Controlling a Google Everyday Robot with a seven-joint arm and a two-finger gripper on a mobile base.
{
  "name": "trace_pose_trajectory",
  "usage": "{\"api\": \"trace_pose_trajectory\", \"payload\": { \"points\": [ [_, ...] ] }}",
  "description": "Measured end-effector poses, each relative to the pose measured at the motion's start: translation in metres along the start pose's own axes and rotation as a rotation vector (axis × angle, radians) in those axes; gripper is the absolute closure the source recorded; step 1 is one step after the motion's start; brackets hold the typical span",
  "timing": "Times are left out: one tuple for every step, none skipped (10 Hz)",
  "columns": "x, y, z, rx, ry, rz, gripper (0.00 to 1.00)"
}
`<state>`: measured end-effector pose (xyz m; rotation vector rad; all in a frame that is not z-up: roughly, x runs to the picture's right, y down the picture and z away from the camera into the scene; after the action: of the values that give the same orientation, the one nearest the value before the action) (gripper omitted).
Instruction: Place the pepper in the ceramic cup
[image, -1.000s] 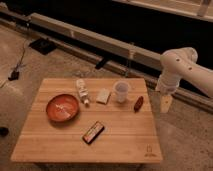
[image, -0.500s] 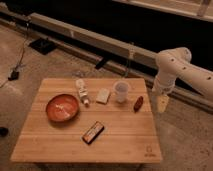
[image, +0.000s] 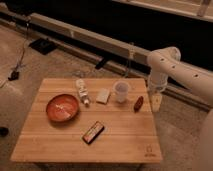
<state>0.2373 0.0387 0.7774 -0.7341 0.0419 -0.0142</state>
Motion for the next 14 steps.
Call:
{"api": "trace_pose_trajectory", "payload": {
  "points": [
    [-0.006, -0.004, 0.002, -0.002, 0.001, -0.004, 0.21],
    [-0.005, -0.002, 0.004, -0.005, 0.007, -0.003, 0.21],
    [-0.004, 0.000, 0.008, -0.010, 0.009, -0.003, 0.21],
    [-0.008, -0.001, 0.013, -0.012, 0.010, -0.008, 0.21],
    [-0.019, -0.002, 0.017, -0.013, 0.004, -0.017, 0.21],
    [-0.026, -0.004, 0.024, -0.017, -0.002, -0.027, 0.21],
    [-0.023, -0.002, 0.029, -0.021, 0.002, -0.028, 0.21],
    [-0.022, -0.002, 0.032, -0.022, 0.003, -0.028, 0.21],
    [-0.027, -0.004, 0.032, -0.024, 0.004, -0.040, 0.21],
    [-0.032, -0.006, 0.038, -0.027, 0.004, -0.049, 0.21],
    [-0.035, -0.012, 0.044, -0.024, 0.010, -0.055, 0.21],
    [-0.044, -0.019, 0.047, -0.020, 0.002, -0.066, 0.21],
    [-0.041, -0.019, 0.049, -0.020, 0.006, -0.068, 0.21],
    [-0.039, -0.020, 0.053, -0.024, 0.007, -0.072, 0.21]
  ]
}}
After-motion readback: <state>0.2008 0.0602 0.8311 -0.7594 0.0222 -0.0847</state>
